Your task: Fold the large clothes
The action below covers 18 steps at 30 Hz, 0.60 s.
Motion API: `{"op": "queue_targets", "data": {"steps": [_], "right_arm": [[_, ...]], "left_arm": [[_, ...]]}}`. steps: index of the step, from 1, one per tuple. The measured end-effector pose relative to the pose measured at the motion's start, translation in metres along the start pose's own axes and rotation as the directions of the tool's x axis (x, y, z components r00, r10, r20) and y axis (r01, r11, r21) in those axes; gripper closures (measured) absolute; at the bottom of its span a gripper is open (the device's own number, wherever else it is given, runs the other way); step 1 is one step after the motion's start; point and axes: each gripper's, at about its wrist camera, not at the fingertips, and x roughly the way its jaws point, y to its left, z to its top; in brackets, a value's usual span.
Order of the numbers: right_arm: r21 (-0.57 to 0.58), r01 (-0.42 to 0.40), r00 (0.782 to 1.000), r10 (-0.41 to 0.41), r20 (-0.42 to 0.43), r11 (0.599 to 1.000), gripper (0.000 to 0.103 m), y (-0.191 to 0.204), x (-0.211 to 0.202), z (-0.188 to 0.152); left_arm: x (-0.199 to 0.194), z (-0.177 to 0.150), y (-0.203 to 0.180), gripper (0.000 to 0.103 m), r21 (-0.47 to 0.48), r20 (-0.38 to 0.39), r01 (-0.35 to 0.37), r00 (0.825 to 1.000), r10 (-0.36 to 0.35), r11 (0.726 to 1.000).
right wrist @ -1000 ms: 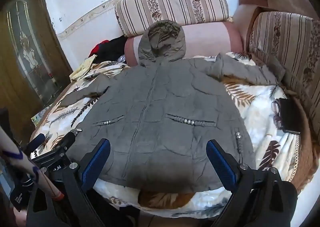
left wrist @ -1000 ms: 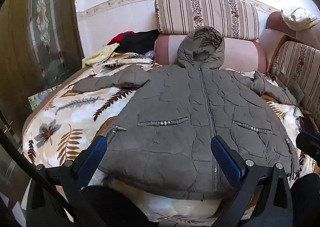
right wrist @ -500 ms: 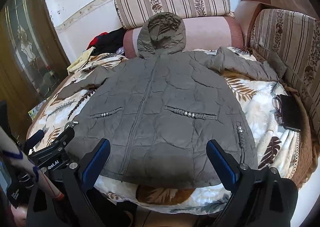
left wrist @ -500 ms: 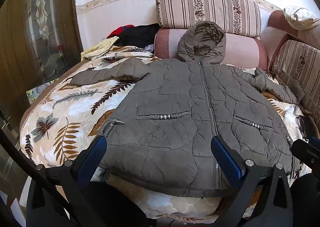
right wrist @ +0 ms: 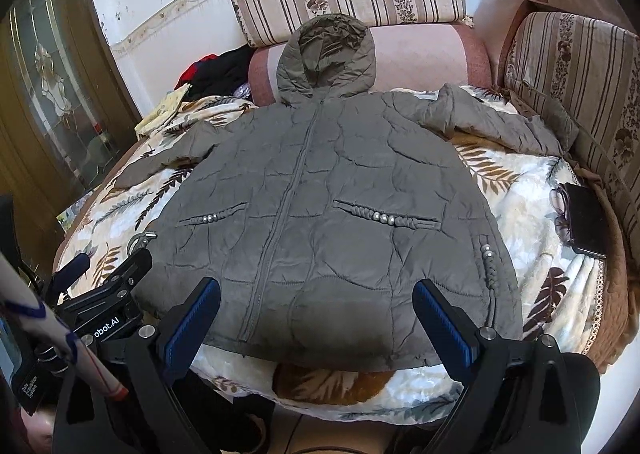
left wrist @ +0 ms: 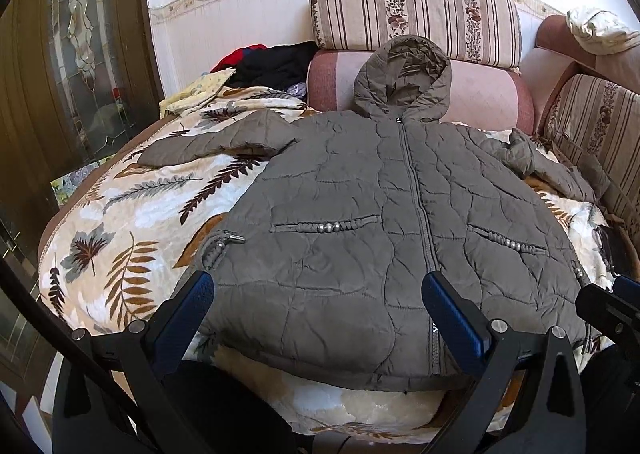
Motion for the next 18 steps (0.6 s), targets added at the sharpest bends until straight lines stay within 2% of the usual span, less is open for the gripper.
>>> {"op": "queue_targets", "data": {"steps": [12, 18], "right_arm": [[-0.012, -0.019, 1.0, 0.019, 0.007, 1.0, 0.004, -0.001, 0.008, -0.002], [-0.042, 0.006, 1.0, -0.007, -0.03, 0.999, 0.004, -0.003, 0.017, 0.003]], "left_arm": [[0.006, 0.0, 0.0, 0.0, 0.0, -0.021, 0.002, 1.0, -0.002, 1.0], [0.015, 0.004, -0.001, 0.0, -0.009, -0.038, 0.001, 0.999, -0.001, 1.0]]}}
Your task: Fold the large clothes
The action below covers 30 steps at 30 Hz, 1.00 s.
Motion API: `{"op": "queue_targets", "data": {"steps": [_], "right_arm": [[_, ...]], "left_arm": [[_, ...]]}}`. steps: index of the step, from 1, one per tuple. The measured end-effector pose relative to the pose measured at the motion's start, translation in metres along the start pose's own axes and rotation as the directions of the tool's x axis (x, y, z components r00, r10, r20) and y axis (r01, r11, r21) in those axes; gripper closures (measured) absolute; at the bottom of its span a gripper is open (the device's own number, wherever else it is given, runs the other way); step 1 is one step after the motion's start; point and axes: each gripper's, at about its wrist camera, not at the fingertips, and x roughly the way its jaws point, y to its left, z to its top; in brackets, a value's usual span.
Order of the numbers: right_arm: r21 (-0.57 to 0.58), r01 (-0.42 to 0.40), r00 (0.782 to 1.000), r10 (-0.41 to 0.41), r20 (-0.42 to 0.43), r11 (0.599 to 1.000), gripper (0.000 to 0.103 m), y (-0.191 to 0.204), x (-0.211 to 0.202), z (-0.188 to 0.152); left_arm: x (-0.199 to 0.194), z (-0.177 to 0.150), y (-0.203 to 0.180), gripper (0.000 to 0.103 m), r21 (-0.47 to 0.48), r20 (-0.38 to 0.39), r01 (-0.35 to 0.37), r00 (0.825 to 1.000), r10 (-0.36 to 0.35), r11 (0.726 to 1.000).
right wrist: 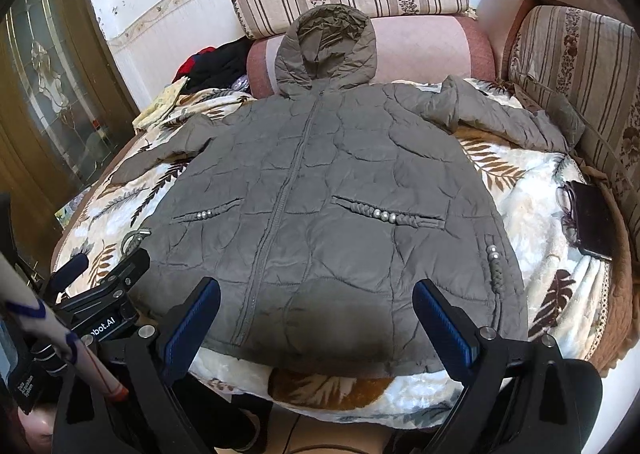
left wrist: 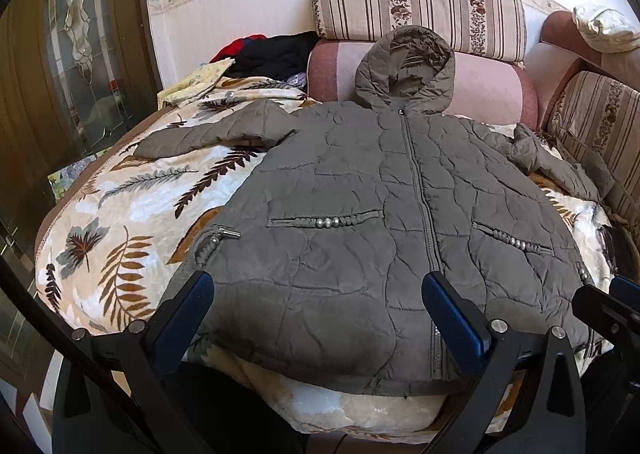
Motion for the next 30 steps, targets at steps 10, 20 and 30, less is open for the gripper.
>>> {"op": "queue_targets", "data": {"steps": [10, 20, 30], "right_arm": [[-0.002, -0.007, 1.0, 0.007, 0.001, 1.0, 0.004, -0.002, 0.014, 0.015], [0.034, 0.002, 1.0, -0.002, -0.008, 0.999, 0.004, -0.015, 0.03, 0.034], [0.098, 0.084, 0.996, -0.086, 0.017, 0.992, 0.004, -0.048, 0.046, 0.081]], "left_arm": [[0.015, 0.009, -0.005, 0.0, 0.007, -0.014, 0.0, 1.0, 0.0, 1.0], [0.041, 0.048, -0.017, 0.0, -0.008, 0.007, 0.027, 1.0, -0.027, 1.0], [0.115, 0.136, -0.052, 0.0, -0.056, 0.069, 0.003, 0.998, 0.001, 0.998]]}}
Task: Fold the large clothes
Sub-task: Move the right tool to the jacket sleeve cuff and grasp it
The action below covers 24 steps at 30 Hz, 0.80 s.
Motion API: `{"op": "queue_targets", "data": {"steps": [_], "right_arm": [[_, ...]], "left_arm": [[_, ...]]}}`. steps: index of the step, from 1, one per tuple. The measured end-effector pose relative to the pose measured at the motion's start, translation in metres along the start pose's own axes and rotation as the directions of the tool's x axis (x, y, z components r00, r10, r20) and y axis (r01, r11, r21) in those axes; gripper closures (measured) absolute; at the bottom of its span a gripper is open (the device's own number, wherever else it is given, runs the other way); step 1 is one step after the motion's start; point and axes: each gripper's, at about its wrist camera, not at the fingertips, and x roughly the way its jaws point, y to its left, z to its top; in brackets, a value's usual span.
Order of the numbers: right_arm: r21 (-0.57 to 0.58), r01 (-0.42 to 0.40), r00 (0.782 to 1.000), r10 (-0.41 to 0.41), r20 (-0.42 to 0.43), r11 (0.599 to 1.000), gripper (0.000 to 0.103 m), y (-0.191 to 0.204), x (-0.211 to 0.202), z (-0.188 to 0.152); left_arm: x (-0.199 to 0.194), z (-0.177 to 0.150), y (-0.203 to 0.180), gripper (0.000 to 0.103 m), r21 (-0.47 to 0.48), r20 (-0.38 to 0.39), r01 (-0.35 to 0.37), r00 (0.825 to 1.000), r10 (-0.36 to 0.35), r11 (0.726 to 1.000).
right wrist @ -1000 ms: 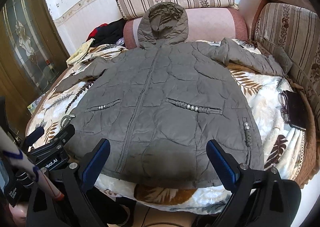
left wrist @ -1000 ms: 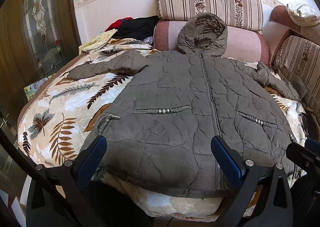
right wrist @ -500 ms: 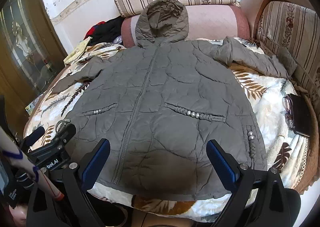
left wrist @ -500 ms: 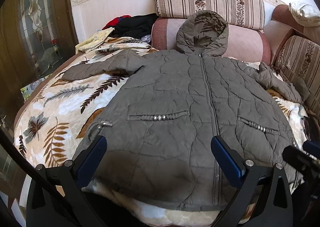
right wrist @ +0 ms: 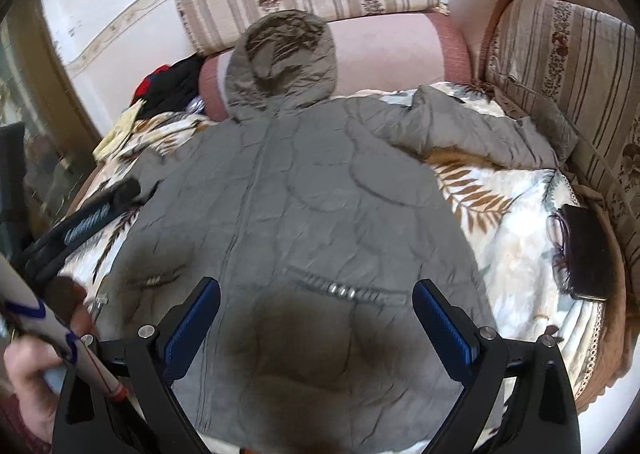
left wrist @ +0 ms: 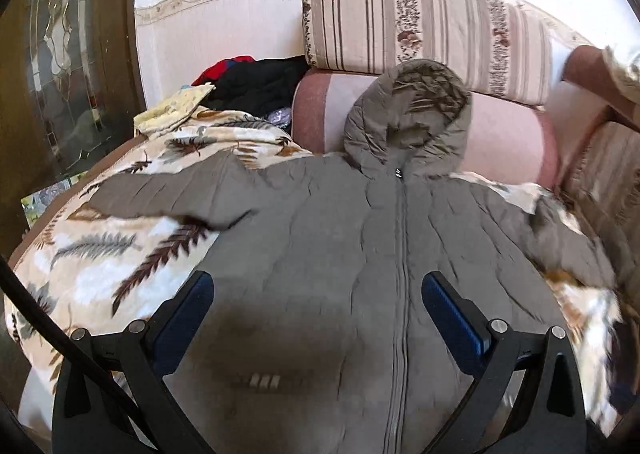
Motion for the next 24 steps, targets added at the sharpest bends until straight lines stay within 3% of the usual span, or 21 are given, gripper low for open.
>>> {"op": "queue_targets", "data": {"steps": [3, 4, 6, 7, 10, 12, 16, 24], "right_arm": [[0.012, 0.009, 1.0, -0.009, -0.018, 1.0, 0.004, -0.005, 0.011, 0.012], [0.009, 0.019, 1.0, -0.019, -0.021, 1.0, 0.004, -0.007, 0.016, 0.016], [-0.009, 0.056, 0.998, -0.056, -0.034, 0.998, 0.004, -0.01, 0.028, 0.024], [-0.01, 0.066, 0.997, -0.066, -0.041, 0.998, 0.004, -0.012, 0.033, 0.027], [0.012, 0.062, 0.996, -0.061, -0.071, 0.998, 0.004, -0.025, 0.051, 0.04], [0.027, 0.052, 0.993, -0.049, -0.109, 0.998, 0.004, -0.037, 0.065, 0.048], [0.085, 0.074, 0.987, -0.061, -0.152, 0.994, 0.004, -0.073, 0.086, 0.067], [0.264, 0.165, 0.982, -0.134, -0.129, 0.95, 0.006, -0.172, 0.094, 0.097]], "left_arm": [[0.036, -0.012, -0.01, 0.0, 0.04, 0.005, -0.028, 1.0, 0.028, 0.999], [0.049, -0.015, -0.013, 0.0, 0.057, -0.033, -0.045, 0.998, 0.047, 0.997], [0.069, -0.012, -0.016, 0.0, 0.053, -0.129, 0.015, 0.992, -0.008, 0.999], [0.072, -0.009, -0.016, 0.0, 0.047, -0.133, 0.043, 0.99, -0.037, 0.998], [0.073, -0.006, -0.021, 0.0, 0.1, -0.088, 0.023, 0.996, -0.014, 0.995], [0.077, -0.006, -0.023, 0.0, 0.11, -0.106, 0.036, 0.994, -0.025, 0.993], [0.084, -0.009, -0.024, 0.0, 0.108, -0.131, 0.058, 0.99, -0.044, 0.992], [0.088, -0.014, -0.036, 0.0, 0.143, -0.135, 0.066, 0.99, -0.047, 0.987]]}}
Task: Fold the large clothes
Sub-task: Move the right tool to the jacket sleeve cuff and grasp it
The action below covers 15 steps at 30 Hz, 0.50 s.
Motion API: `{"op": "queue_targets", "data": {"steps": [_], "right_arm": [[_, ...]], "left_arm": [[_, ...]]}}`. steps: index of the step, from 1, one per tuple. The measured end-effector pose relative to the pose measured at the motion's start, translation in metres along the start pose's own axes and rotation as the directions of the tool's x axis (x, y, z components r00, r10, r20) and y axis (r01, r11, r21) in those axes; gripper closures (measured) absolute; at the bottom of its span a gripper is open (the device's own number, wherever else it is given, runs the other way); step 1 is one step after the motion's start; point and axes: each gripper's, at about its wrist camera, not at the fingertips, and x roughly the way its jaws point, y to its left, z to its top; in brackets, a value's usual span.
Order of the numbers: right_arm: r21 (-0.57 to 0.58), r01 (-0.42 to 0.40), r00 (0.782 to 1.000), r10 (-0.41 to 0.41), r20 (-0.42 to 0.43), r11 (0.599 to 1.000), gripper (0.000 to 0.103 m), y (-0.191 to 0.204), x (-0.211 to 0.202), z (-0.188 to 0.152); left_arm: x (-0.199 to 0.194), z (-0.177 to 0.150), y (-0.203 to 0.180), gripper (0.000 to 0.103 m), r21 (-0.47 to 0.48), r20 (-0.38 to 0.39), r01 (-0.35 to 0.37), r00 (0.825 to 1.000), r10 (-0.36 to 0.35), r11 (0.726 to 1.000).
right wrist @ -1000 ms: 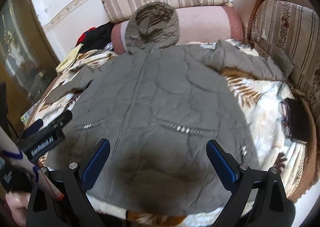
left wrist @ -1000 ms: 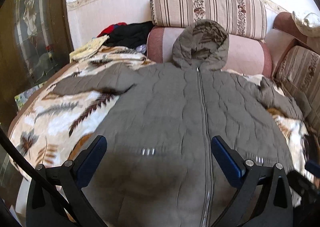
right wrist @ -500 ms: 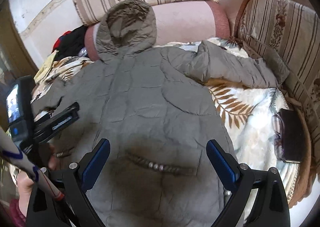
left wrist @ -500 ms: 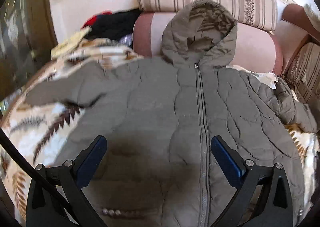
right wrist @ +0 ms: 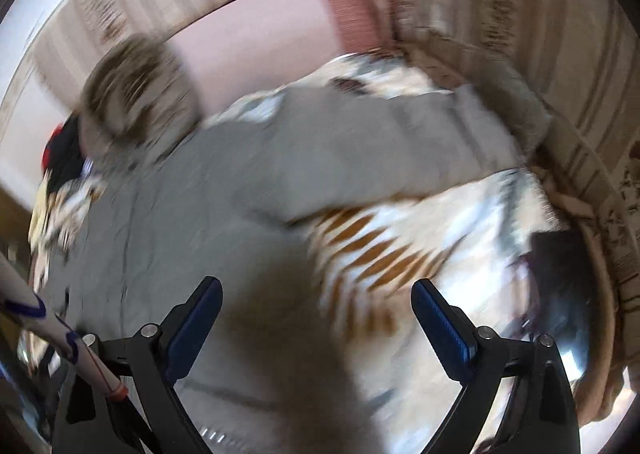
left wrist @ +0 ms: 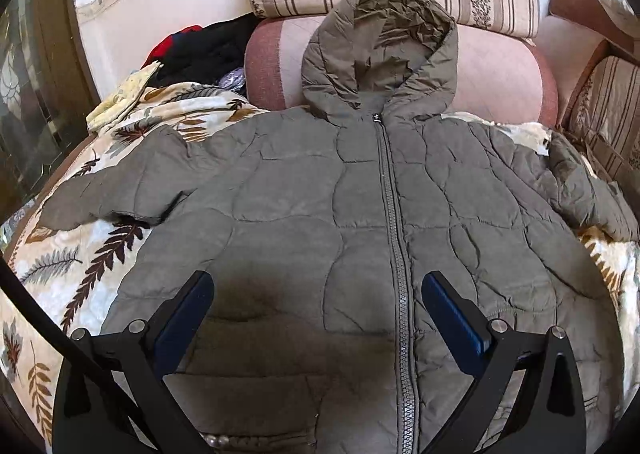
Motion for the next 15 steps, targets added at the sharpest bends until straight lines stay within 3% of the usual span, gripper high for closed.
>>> {"op": "queue_targets", "data": {"steps": [7, 15], "right_arm": [[0.105, 0.106, 0.993, -0.11, 0.035, 0.989, 0.014, -0.066, 0.008, 0.042], [0.167, 0.231, 0.961, -0.252, 0.116, 0.959, 0.017, -0.137, 0.004, 0.096]], "left_arm": [[0.005, -0.002, -0.006, 0.0, 0.014, -0.01, 0.006, 1.0, -0.006, 1.0], [0.016, -0.002, -0.008, 0.0, 0.02, -0.026, -0.002, 1.0, 0.002, 1.0]]}}
